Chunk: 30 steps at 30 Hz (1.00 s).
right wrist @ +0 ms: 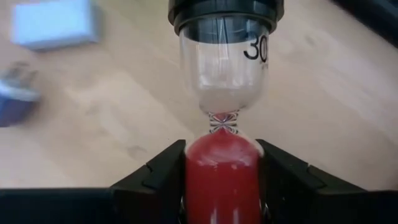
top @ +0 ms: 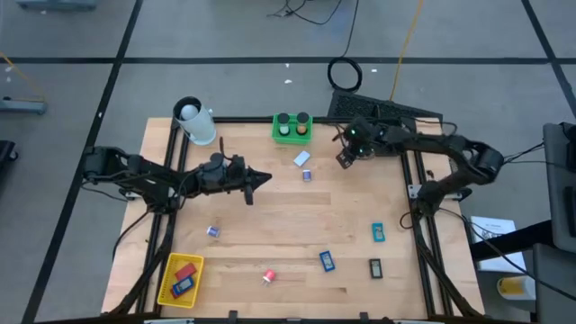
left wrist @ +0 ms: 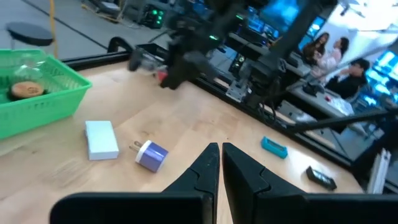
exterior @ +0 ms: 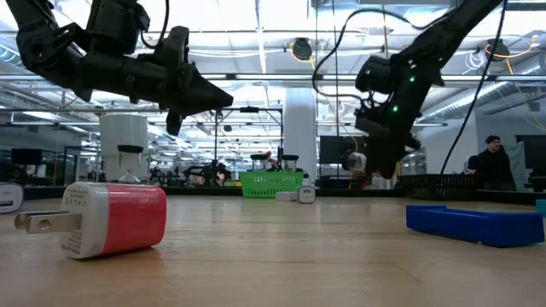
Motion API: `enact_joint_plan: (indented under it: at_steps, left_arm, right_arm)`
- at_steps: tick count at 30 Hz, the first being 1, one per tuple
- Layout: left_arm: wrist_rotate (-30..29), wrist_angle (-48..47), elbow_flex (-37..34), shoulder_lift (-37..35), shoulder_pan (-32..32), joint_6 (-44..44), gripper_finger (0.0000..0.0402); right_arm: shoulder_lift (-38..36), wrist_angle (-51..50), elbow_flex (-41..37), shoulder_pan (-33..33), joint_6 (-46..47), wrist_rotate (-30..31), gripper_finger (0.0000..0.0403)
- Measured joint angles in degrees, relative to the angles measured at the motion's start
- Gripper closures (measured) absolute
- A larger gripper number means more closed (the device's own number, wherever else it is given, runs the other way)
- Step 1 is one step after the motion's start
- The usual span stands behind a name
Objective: Pick & Place Office items
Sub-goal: Put the red hourglass into the green basket
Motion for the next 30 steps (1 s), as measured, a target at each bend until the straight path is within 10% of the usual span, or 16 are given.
enact_joint_plan:
  at_steps: [10, 20, 30]
  left_arm:
    - [5.1, -1.7, 2.4, 0.0, 1.6, -4.5, 0.0327]
    - [2.6, -38.7, 19.9, 0.0, -0.9, -5.4, 0.018]
    - [1.2, -50.6, 30.1, 0.0, -5.1, 3.2, 0.0067]
  right_arm:
    - [-6.9, 29.1, -15.9, 13.7, 0.3, 0.0, 0.0234]
    - [-2.8, 39.4, -15.5, 22.4, -5.1, -0.5, 0.0236]
    - [4.8, 57.2, -15.4, 24.0, -6.1, -12.9, 0.0236]
